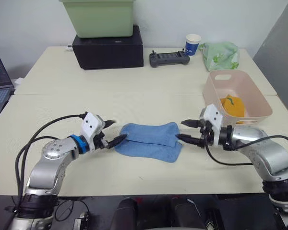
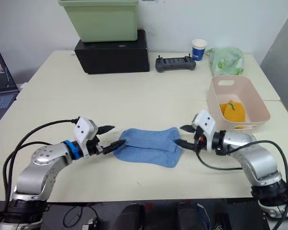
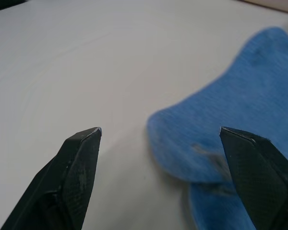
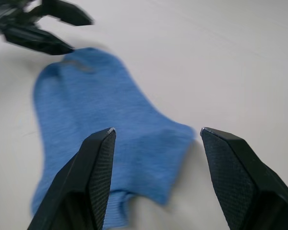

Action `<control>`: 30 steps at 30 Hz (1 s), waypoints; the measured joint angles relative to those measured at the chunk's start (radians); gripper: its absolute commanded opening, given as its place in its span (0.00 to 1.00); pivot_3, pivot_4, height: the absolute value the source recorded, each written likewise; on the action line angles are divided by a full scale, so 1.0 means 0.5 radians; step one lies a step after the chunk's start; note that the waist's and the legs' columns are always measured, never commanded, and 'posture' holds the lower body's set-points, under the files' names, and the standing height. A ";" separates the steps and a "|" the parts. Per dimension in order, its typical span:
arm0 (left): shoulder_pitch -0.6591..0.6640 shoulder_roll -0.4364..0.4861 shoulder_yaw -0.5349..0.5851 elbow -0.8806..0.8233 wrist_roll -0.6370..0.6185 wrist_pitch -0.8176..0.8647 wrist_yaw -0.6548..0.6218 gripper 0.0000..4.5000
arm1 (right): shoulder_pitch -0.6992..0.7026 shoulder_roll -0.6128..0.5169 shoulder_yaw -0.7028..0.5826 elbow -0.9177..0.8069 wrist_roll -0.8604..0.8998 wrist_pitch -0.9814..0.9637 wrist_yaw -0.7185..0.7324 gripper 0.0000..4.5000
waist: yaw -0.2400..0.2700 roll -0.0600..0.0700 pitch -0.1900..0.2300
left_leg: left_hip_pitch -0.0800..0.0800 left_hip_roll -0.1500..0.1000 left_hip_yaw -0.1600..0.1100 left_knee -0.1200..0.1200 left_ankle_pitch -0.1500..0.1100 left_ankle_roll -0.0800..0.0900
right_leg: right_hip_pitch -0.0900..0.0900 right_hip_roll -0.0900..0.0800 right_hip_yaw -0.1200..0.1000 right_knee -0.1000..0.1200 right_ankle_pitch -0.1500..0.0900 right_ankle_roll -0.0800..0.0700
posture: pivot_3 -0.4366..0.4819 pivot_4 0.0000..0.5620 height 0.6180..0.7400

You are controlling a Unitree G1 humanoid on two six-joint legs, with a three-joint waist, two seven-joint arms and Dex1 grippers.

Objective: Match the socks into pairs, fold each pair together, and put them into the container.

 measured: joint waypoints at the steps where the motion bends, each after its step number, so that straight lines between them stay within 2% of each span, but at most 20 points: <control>1: 0.009 0.002 -0.012 0.000 0.014 -0.052 -0.040 0.87 | 0.012 -0.004 0.031 -0.024 -0.015 -0.034 0.018 0.69 | 0.001 0.000 0.000 | 0.001 -0.001 0.001 0.001 0.000 0.000 | 0.001 0.000 0.000 0.001 0.000 0.000 | 0.48 0.27 1.00; 4: 0.007 0.157 -0.101 0.101 0.186 -0.479 -0.219 0.87 | 0.157 -0.109 0.259 -0.105 -0.349 -0.371 0.060 0.69 | 0.006 0.000 0.000 | 0.001 -0.002 0.002 0.000 0.000 0.000 | 0.001 0.001 -0.001 0.000 0.000 0.000 | 0.48 0.27 1.00; 8: -0.077 0.163 -0.251 0.308 0.433 -0.822 -0.224 0.87 | 0.199 -0.082 0.450 -0.024 -0.634 -0.560 0.030 0.69 | 0.006 0.000 0.000 | 0.000 -0.003 0.006 0.001 0.000 0.000 | 0.000 0.001 0.001 0.000 0.000 0.000 | 0.48 0.27 1.00; 13: -0.151 0.131 -0.345 0.450 0.557 -1.003 -0.191 0.87 | 0.139 -0.023 0.521 0.078 -0.849 -0.703 -0.007 0.69 | 0.006 0.000 0.000 | 0.000 -0.001 0.004 0.001 0.000 0.000 | 0.000 0.004 0.000 0.000 0.000 0.000 | 0.48 0.27 1.00; 15: -0.188 0.128 -0.372 0.482 0.586 -1.048 -0.187 0.78 | 0.108 0.005 0.529 0.116 -0.902 -0.752 -0.019 0.69 | 0.006 0.000 0.000 | 0.000 -0.001 0.004 0.001 0.000 0.000 | 0.000 0.004 0.000 0.001 0.000 0.000 | 0.48 0.27 1.00; 24: -0.244 0.083 -0.407 0.576 0.608 -1.092 -0.170 0.15 | 0.068 0.061 0.498 0.274 -0.974 -0.921 -0.032 0.01 | 0.006 0.000 0.000 | 0.000 -0.001 0.004 0.001 0.000 0.000 | 0.000 0.003 0.000 0.001 0.000 0.000 | 0.48 0.27 1.00; 26: -0.249 0.083 -0.412 0.576 0.608 -1.093 -0.175 0.00 | 0.075 0.068 0.485 0.275 -0.974 -0.934 -0.035 0.00 | 0.006 0.000 0.000 | 0.000 -0.001 0.004 0.001 0.000 0.000 | 0.000 0.003 0.000 0.001 0.000 0.000 | 0.48 0.27 1.00; 30: -0.248 0.081 -0.412 0.575 0.598 -1.087 -0.184 0.00 | 0.103 0.069 0.473 0.278 -0.975 -0.950 -0.034 0.00 | 0.006 0.000 0.000 | 0.000 -0.001 0.004 0.001 0.000 0.000 | 0.000 0.003 0.000 0.002 0.000 0.000 | 0.48 0.27 1.00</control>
